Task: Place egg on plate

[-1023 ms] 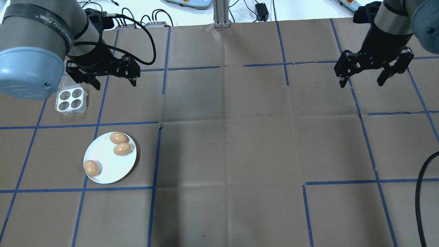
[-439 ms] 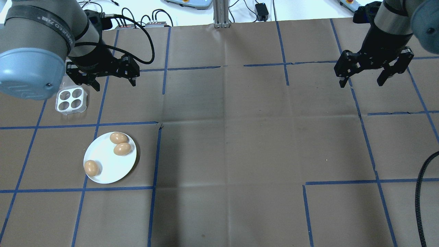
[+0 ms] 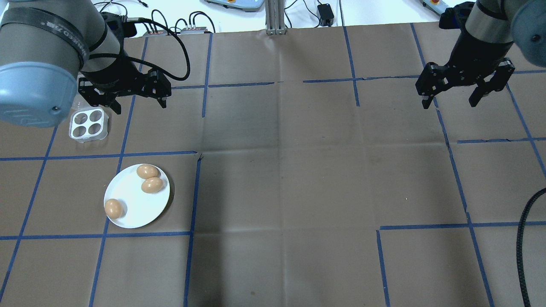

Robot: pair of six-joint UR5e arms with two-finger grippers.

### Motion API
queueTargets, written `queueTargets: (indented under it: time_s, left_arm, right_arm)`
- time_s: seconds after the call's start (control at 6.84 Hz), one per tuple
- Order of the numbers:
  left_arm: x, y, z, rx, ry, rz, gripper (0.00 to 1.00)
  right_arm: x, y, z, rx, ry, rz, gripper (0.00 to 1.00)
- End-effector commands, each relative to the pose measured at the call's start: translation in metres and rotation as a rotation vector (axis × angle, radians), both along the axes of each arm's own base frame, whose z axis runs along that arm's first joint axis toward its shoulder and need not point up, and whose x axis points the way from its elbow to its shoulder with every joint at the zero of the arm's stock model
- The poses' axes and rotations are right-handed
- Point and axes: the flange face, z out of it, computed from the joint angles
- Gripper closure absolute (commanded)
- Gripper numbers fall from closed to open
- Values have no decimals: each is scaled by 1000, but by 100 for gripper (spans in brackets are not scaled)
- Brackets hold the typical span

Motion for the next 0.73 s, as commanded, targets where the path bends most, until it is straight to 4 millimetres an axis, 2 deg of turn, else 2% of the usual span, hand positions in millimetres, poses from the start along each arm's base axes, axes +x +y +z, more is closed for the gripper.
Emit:
queueTargets:
  time_s: [0.0,0.29,0.44,0.58]
  left_arm:
    - [0,3,2,2,-2,0,0]
    - [-1,5,2,1,1,-1,0]
    - [-7,10,13,-27,16,-11,0]
    - [-8,10,6,-7,18,-15,0]
  right_arm:
    - [0,0,0,0,0,0,0]
    - [0,0,0,0,0,0,0]
    - [0,0,0,0,0,0,0]
    - [0,0,0,0,0,0,0]
